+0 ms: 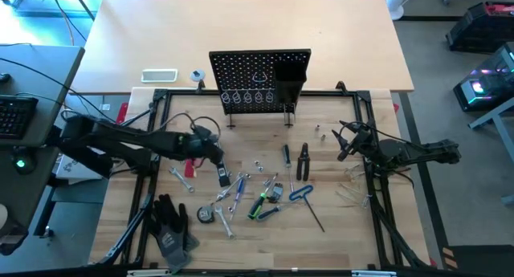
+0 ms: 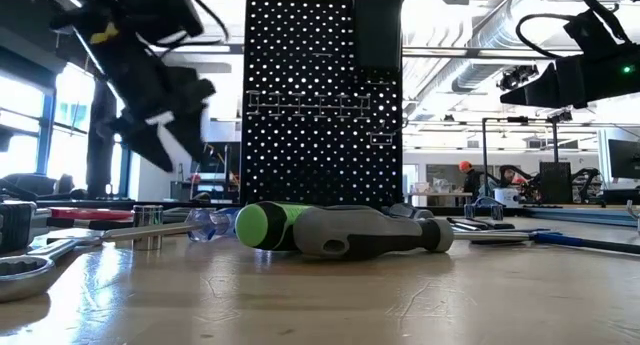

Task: Hang tools onto peg board
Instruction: Put the socket wrench into the pegboard bin

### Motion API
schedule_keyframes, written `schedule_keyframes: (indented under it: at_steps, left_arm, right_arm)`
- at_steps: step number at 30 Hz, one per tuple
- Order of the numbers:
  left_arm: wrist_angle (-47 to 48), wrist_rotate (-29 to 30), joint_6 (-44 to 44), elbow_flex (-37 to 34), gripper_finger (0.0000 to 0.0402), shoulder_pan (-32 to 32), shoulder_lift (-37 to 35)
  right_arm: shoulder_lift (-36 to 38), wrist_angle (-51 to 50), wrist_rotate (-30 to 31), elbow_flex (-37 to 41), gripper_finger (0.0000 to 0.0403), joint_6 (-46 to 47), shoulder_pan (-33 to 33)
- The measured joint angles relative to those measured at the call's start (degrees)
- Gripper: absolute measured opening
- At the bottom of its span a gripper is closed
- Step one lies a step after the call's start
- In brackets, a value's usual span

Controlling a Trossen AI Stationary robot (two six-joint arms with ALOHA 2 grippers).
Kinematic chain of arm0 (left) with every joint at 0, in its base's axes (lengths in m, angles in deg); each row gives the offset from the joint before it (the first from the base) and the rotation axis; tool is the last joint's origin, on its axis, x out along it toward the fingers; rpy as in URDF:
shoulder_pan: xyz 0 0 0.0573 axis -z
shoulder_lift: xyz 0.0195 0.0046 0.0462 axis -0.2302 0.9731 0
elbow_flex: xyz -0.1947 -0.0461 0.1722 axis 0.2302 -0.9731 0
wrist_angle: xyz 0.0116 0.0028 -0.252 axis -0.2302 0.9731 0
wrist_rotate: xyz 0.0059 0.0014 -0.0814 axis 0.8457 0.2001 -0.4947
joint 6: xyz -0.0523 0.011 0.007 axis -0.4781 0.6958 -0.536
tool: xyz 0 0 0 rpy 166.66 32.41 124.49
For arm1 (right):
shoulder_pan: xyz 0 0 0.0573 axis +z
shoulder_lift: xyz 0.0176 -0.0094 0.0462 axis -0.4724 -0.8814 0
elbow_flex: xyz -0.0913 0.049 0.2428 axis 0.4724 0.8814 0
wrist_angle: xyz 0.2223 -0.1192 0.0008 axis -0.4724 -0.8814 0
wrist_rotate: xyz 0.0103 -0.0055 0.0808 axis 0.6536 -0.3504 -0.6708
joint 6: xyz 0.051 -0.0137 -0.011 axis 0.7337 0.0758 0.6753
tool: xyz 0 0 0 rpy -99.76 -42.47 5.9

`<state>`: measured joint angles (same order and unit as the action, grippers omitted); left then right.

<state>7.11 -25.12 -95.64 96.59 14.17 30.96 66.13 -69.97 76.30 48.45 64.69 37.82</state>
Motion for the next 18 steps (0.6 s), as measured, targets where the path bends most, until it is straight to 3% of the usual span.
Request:
schedule_keyframes:
  at_steps: [4,7,13,18]
  left_arm:
    - [-14.7,-4.3,7.9,0.8,0.0310,1.1,6.3]
    - [-20.8,-7.2,14.9,3.4,0.0310,1.8,10.9]
    - [-22.8,-8.2,28.9,10.1,0.0310,2.4,20.6]
    - [-23.2,-7.7,35.7,13.7,0.0310,2.7,28.3]
  right_arm:
    - [0.0,-0.1,0.0,0.0,0.0200,0.0,0.0]
    - [0.0,-0.3,0.0,0.0,0.0200,0.0,0.0]
    - [0.0,-0.4,0.0,0.0,0.0200,0.0,0.0]
    - [0.0,-0.7,0.0,0.0,0.0200,0.0,0.0]
